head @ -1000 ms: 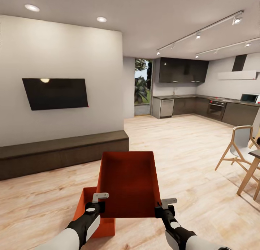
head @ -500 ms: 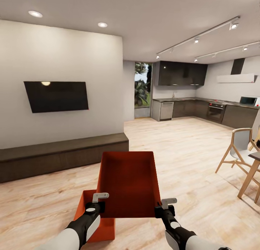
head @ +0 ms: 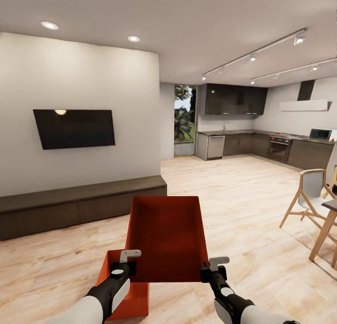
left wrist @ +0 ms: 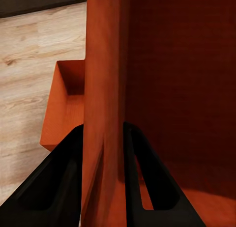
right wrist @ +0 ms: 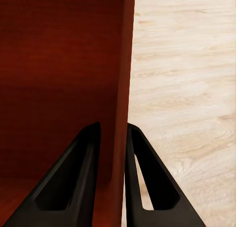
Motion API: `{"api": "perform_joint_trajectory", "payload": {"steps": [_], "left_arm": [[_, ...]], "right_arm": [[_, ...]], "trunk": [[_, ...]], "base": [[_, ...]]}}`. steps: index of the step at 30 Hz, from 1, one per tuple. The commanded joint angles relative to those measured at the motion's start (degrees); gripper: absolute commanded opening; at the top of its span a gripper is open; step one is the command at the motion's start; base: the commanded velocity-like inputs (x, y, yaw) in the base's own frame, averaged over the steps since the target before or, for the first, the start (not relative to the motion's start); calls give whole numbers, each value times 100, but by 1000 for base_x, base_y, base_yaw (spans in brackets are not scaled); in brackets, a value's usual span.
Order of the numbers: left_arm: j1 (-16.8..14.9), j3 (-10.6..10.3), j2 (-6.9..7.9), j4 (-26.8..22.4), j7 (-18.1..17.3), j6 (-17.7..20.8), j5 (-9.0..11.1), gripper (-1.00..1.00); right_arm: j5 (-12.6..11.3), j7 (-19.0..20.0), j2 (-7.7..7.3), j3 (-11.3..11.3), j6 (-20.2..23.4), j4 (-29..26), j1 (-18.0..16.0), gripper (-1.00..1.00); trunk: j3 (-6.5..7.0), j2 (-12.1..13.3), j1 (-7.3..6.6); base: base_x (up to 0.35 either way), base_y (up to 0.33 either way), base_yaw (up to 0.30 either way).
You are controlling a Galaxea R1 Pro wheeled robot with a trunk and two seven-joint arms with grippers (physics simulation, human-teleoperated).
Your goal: Move the two storage containers from the living room to the garage. In the garage, place one container on the floor and stack the other container on top of it (either order is fine).
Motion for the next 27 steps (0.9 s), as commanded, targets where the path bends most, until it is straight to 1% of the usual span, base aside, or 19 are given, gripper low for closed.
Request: {"api": "perform_joint_trajectory", "payload": {"steps": [1, 27], "left_arm": [[-5, 82, 47, 10, 82, 19, 64, -100], [-5, 82, 42, -3, 79, 10, 55, -100]], "right_arm": [[-106, -24, -10, 14, -48, -5, -5, -100], [-105, -24, -9, 14, -48, -5, -5, -100]], "trunk": [[2, -5, 0], [240, -5, 0]], "base": [[0, 0, 0], [0, 0, 0]]}}
